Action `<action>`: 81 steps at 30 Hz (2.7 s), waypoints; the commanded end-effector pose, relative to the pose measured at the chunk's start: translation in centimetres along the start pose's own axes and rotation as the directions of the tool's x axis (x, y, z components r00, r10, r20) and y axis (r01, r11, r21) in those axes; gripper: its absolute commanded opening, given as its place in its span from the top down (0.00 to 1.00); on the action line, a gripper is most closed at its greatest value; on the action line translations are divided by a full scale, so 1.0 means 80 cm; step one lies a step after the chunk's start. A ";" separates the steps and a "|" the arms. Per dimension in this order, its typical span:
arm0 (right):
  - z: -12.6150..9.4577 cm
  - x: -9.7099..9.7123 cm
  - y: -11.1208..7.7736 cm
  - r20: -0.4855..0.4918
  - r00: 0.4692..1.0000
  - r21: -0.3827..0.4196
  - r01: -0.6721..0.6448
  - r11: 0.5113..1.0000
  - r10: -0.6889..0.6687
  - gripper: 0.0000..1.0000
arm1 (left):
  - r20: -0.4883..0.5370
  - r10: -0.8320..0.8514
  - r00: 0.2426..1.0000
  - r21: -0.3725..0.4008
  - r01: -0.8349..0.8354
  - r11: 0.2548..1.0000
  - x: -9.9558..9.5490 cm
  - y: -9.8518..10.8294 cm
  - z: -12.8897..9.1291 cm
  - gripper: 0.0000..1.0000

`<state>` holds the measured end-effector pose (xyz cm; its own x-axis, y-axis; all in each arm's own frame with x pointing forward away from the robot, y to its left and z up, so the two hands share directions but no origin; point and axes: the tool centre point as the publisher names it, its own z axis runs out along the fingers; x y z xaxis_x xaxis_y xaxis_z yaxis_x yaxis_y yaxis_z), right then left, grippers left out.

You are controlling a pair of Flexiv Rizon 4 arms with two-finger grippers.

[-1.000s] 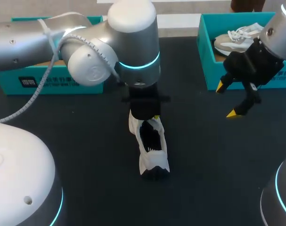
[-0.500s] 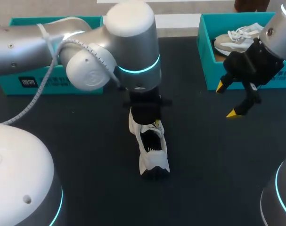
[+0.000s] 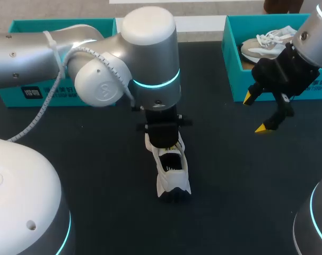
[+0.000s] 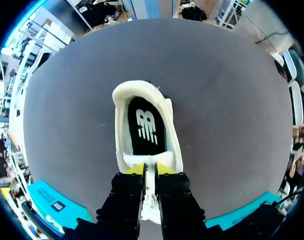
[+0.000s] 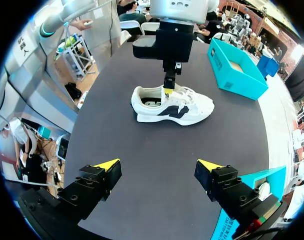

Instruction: Take the shoe out of the shoebox, open the shoe tongue, remove and reinsert the insole, then place the shoe into the shoebox

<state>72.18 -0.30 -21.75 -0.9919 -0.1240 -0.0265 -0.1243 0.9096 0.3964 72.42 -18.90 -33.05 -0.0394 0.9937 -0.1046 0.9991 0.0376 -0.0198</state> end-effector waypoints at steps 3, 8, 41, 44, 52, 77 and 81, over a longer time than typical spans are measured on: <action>0.001 -0.001 0.000 -0.002 1.000 0.001 0.000 1.000 0.000 0.00 | 0.006 -0.084 0.996 0.008 0.084 0.996 0.009 -0.010 -0.006 0.81; 0.001 -0.001 0.000 -0.002 1.000 0.001 0.000 1.000 0.000 0.00 | -0.013 -0.355 0.935 -0.018 0.355 0.935 0.021 -0.009 -0.036 0.55; 0.001 -0.001 0.000 -0.002 1.000 0.001 0.000 1.000 0.000 0.00 | 0.133 -0.991 0.034 0.117 0.992 0.049 0.067 -0.092 -0.047 0.00; 0.001 -0.001 0.000 -0.002 1.000 0.001 0.000 1.000 0.000 0.00 | 0.091 -0.996 -0.003 0.120 0.993 0.008 0.065 -0.096 -0.044 0.00; 0.001 -0.001 0.000 -0.002 1.000 0.001 0.000 1.000 0.000 0.00 | 0.091 -0.996 -0.003 0.120 0.993 0.008 0.065 -0.096 -0.044 0.00; 0.001 -0.001 0.000 -0.002 1.000 0.001 0.000 1.000 0.000 0.00 | 0.017 -0.989 -0.149 0.066 0.987 -0.148 0.003 -0.137 0.006 0.00; 0.001 -0.001 0.000 -0.002 1.000 0.001 0.000 1.000 0.000 0.00 | 0.024 -0.990 -0.141 0.052 0.989 -0.139 -0.005 -0.137 0.019 0.00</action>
<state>72.18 -0.30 -21.75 -0.9920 -0.1238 -0.0265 -0.1241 0.9097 0.3964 61.40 -18.06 -32.88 -0.9831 -0.1826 0.0090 -0.1814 0.9679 -0.1739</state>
